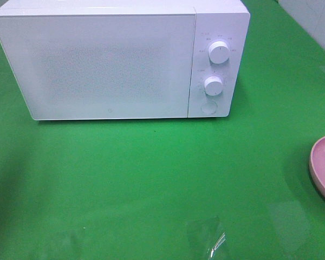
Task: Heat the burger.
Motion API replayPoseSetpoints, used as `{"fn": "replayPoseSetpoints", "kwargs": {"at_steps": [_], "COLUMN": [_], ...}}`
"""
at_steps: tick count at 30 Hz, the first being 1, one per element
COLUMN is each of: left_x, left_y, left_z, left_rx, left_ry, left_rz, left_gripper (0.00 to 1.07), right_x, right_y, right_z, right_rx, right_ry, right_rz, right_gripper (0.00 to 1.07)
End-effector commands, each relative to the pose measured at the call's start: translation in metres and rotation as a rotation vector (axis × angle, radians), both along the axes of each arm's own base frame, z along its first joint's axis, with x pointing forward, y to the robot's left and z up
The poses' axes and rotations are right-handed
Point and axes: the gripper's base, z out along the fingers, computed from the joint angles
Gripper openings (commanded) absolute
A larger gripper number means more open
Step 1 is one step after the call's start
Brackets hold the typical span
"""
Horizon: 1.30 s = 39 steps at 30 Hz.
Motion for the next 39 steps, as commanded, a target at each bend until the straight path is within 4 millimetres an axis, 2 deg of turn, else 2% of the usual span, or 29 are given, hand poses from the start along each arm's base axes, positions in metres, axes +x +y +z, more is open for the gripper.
{"fn": "replayPoseSetpoints", "kwargs": {"at_steps": [1,2,3,6,7,8,9,11,12,16,19,24,26,31,33,36,39], "left_x": [-0.021,-0.021,-0.035,-0.046,-0.058,-0.058,-0.069,-0.074,-0.085,-0.1,-0.121,-0.139,-0.153,-0.164,-0.181,-0.186,-0.206], "left_y": [0.0,0.0,-0.001,-0.001,-0.002,-0.002,-0.002,-0.002,-0.003,-0.003,-0.004,-0.004,-0.004,-0.005,-0.006,-0.006,-0.007], "left_z": [-0.002,-0.002,-0.004,-0.006,-0.008,-0.008,-0.01,-0.013,-0.017,-0.025,-0.037,-0.034,-0.027,-0.024,-0.019,-0.018,-0.016], "left_rx": [0.001,0.001,0.009,0.016,0.024,0.024,0.029,0.031,0.036,0.045,0.048,0.06,0.072,0.078,0.088,0.09,0.101], "left_ry": [-0.04,-0.04,-0.056,-0.076,-0.106,-0.106,-0.126,-0.131,-0.154,-0.196,-0.244,-0.31,-0.407,-0.478,-0.587,-0.621,-0.744], "left_rz": [-0.014,-0.014,-0.031,-0.049,-0.067,-0.067,-0.074,-0.077,-0.084,-0.082,-0.076,-0.081,-0.078,-0.076,-0.073,-0.072,-0.069], "left_gripper": [1.0,1.0,1.0,1.0,1.0,1.0,1.0,1.0,1.0,1.0,1.0,1.0,1.0,1.0,1.0,1.0,1.0], "right_x": [-0.004,-0.004,-0.004,-0.004,-0.004,-0.004,-0.004,-0.004,-0.004,-0.004,-0.003,-0.003,-0.003,-0.003,-0.003,-0.003,-0.003], "right_y": [0.0,0.0,0.0,0.0,0.0,0.0,0.0,0.0,0.0,0.0,0.0,0.0,0.0,0.0,0.0,0.0,0.0], "right_z": [0.0,0.0,0.0,0.0,0.0,0.0,0.0,0.0,0.0,0.0,0.0,0.0,0.0,0.0,0.0,0.0,0.0], "right_rx": [-0.002,-0.002,-0.002,-0.002,-0.002,-0.002,-0.002,-0.002,-0.002,-0.002,-0.002,-0.002,-0.002,-0.002,-0.002,-0.002,-0.002], "right_ry": [-0.033,-0.033,-0.033,-0.033,-0.033,-0.033,-0.033,-0.033,-0.033,-0.033,-0.034,-0.034,-0.034,-0.034,-0.034,-0.034,-0.034], "right_rz": [0.002,0.002,0.002,0.002,0.002,0.002,0.002,0.002,0.002,0.002,0.002,0.002,0.002,0.002,0.002,0.002,0.002], "right_gripper": [0.73,0.73,0.73,0.73,0.73,0.73,0.73,0.73,0.73,0.73,0.73,0.73,0.73,0.73,0.73,0.73,0.73]}}
